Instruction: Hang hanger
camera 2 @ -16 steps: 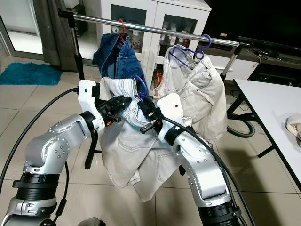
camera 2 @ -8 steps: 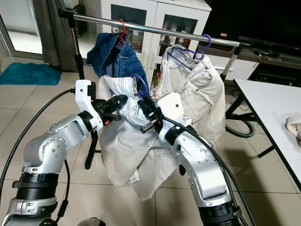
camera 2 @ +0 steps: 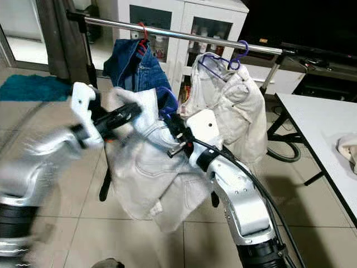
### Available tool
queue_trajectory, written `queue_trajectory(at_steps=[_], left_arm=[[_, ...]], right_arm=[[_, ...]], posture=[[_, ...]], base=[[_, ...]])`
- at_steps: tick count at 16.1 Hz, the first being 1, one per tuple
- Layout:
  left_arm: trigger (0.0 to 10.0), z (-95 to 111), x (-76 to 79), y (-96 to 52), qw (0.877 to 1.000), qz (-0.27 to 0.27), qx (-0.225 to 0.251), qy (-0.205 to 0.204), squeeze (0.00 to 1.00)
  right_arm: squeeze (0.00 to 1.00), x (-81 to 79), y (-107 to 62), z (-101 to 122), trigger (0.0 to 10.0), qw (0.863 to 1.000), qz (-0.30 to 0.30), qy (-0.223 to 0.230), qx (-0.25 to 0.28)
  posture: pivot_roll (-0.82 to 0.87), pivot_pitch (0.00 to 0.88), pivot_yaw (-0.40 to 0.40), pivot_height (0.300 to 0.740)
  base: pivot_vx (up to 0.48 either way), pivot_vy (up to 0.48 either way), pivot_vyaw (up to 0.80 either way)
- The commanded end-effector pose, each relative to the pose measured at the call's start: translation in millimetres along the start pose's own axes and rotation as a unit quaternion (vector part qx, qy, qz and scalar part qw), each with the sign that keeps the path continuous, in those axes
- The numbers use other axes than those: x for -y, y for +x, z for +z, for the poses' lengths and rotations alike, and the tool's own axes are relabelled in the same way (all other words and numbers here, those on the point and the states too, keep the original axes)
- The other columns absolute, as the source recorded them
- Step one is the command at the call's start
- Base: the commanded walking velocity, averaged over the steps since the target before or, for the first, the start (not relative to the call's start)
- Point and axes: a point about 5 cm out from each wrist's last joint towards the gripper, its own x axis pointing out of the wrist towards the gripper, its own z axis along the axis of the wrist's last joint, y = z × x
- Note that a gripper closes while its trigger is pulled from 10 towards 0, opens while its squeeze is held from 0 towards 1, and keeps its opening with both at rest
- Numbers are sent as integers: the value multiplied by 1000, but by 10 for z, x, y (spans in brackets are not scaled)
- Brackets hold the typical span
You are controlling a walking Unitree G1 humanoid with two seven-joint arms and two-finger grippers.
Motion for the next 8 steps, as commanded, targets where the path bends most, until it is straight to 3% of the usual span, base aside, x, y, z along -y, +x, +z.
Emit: queue_trajectory(at_steps=[1, 2, 4, 6, 8], left_arm=[[4000, 88, 14, -4, 998, -29, -4, 64, 0], [10000, 103, -55, -73, 992, -44, -21, 115, 0], [10000, 76, -78, -134, 983, -83, -31, 164, 1000], [10000, 107, -82, -190, 970, -134, -12, 202, 1000], [10000, 207, -137, -212, 970, -142, 24, 195, 1000]], right_arm=[[0, 34, 3, 208, 0, 999, 0, -22, 46], [0, 33, 10, 208, 0, 999, 2, -23, 46], [0, 32, 18, 209, 0, 999, 4, -23, 46], [0, 30, 25, 212, 0, 999, 7, -27, 46], [0, 43, 14, 221, 0, 998, 7, -31, 45]], posture=[[109, 0, -106, 740], [113, 0, -108, 740], [114, 0, -109, 740], [111, 0, -105, 740], [111, 0, -105, 740]], base=[[0, 0, 0], [0, 0, 0], [0, 0, 0], [0, 0, 0], [0, 0, 0]])
